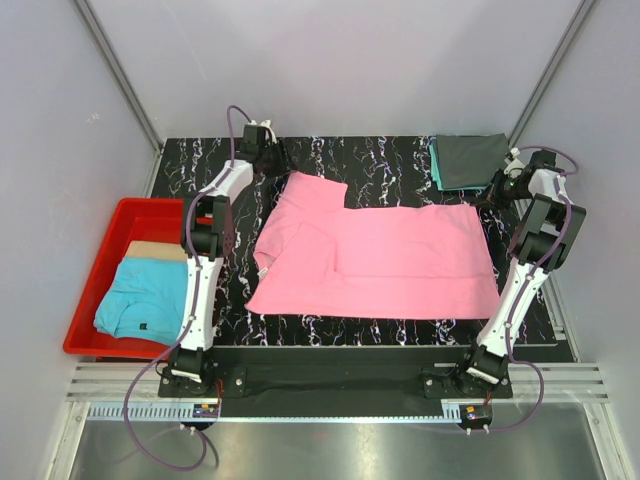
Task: Fold and stack the t-shirts
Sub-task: Fold the tshirt
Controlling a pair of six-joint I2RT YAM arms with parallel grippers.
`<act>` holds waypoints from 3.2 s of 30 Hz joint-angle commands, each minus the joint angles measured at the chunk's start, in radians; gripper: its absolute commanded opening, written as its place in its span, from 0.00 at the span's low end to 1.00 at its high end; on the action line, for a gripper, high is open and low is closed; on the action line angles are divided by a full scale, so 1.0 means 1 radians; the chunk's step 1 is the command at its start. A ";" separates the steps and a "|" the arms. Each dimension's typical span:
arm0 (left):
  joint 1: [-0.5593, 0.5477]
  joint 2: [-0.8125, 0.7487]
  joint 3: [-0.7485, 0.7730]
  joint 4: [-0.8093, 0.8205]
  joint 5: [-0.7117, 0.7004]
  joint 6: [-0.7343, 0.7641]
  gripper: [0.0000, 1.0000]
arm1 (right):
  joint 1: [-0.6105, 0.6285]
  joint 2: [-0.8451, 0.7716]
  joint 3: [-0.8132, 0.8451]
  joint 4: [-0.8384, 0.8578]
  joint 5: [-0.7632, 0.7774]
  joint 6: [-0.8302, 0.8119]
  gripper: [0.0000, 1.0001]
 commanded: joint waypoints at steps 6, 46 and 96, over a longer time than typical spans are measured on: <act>0.010 -0.027 0.008 -0.037 -0.017 0.006 0.50 | -0.001 -0.048 -0.005 0.025 -0.034 0.023 0.00; -0.001 -0.124 -0.017 -0.103 -0.056 -0.059 0.40 | -0.001 -0.148 -0.115 0.157 -0.052 0.101 0.00; -0.051 -0.325 -0.252 -0.323 -0.024 0.103 0.00 | 0.009 -0.215 -0.161 0.207 0.001 0.129 0.00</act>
